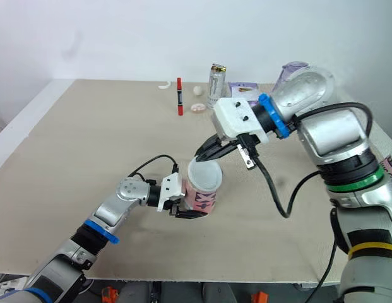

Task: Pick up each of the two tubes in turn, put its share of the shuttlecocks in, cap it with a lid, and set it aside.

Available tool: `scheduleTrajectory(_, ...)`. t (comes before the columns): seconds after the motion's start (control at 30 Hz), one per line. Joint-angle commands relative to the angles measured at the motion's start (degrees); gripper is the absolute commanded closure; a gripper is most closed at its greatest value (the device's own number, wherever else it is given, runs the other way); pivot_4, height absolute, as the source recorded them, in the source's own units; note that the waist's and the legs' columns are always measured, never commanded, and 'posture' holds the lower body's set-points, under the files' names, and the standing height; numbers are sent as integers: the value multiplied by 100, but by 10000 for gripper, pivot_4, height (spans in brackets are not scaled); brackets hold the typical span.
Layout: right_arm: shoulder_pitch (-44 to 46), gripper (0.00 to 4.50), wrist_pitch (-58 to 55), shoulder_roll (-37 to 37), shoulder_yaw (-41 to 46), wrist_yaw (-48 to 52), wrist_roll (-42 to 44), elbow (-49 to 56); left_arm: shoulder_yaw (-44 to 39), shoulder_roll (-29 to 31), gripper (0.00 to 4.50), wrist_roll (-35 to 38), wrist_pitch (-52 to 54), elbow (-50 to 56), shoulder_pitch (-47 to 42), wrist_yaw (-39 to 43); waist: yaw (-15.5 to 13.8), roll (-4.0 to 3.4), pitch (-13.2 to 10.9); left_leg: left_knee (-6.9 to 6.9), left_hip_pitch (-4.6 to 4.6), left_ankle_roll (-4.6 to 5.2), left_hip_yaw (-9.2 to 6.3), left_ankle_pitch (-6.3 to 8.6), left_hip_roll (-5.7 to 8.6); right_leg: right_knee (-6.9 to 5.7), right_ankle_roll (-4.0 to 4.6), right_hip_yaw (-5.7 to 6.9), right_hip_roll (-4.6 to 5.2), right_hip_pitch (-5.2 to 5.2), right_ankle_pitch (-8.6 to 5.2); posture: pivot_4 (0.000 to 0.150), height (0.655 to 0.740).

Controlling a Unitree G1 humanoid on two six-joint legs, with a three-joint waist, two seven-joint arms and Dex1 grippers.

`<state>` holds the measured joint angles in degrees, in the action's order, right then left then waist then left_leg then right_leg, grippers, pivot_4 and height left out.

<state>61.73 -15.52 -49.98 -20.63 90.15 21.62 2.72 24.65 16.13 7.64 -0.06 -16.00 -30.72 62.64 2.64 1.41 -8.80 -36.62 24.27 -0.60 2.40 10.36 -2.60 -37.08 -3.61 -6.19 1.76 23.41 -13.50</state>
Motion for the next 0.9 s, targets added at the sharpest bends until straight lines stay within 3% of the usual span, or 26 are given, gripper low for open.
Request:
scheduleTrajectory(0.03, 163, 42659, 469, 127, -155, 235, -316, -288, 41, 170, 13615, -507, 209, -402, 117, -351, -1, 1, 1, 0, -1, 1, 0, 0, 0, 0, 1, 0, 0, -1, 1, 1500, 7400)
scheduleTrajectory(0.5, 901, 42659, 722, 48, -221, 235, -156, -585, 42, 270, 13615, -500, 320, -305, 211, -412, 6, 4, 1, 4, -3, 1, 1, -1, -5, 1, 7, 2, 3, 7, 4, 1500, 7400)
scheduleTrajectory(0.9, 642, 42659, 401, -210, -516, 235, 38, -188, 53, 299, 13615, -515, 358, -296, 235, -434, 5, 10, -1, 7, -4, -4, 14, 2, -3, 8, 7, 42, 65, 20, 4, 1500, 7400)
